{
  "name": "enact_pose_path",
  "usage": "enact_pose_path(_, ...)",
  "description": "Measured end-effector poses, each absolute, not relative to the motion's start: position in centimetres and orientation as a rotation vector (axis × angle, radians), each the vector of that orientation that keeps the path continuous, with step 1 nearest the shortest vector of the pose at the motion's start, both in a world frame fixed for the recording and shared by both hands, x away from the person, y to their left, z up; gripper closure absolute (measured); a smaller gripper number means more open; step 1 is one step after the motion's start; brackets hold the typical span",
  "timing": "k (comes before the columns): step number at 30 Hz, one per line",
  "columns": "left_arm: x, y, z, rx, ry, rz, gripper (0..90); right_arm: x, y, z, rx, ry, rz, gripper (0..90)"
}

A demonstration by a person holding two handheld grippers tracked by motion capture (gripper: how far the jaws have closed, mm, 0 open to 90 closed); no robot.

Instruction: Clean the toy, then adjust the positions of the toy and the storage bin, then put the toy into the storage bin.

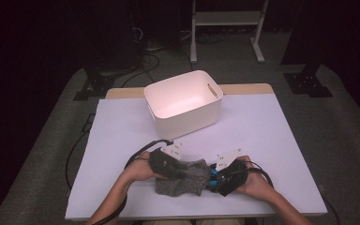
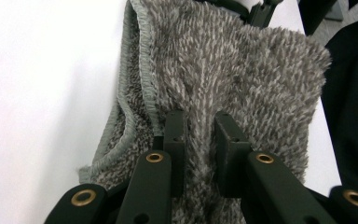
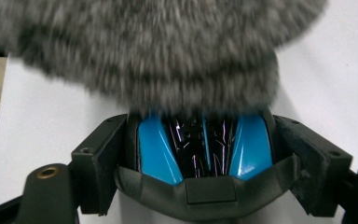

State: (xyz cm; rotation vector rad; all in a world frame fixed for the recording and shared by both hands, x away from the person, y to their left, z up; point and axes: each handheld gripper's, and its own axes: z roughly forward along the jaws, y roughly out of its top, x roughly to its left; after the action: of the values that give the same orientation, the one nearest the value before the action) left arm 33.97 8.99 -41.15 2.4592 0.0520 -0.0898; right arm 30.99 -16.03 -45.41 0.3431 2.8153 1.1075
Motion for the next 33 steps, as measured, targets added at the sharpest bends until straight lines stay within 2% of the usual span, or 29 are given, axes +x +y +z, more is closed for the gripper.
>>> enact_pose_path(5, 34.3, 6.7, -40.9, 2.46, -0.001, -0.114, 77.1, 31.1, -15.9, -45.7, 0.354, 2.833, 1.1, 21.2)
enact_pose_path(9, 34.4, 6.8, -40.9, 2.463, -0.001, -0.117, 76.9, 31.1, -15.9, -45.7, 0.35, 2.83, 1.099, 21.3)
enact_pose_path(17, 34.4, 10.5, -41.6, 2.488, 0.093, -0.103, 76.8, 31.1, -15.9, -45.7, 0.325, 2.828, 1.098, 21.8)
enact_pose_path(23, 34.2, 11.8, -42.1, 2.469, 0.138, -0.105, 76.8, 31.1, -15.8, -45.7, 0.321, 2.831, 1.102, 22.2)
enact_pose_path(33, 34.4, 7.9, -41.1, 2.469, 0.041, -0.116, 76.8, 31.3, -15.9, -45.8, 0.283, 2.826, 1.125, 22.5)
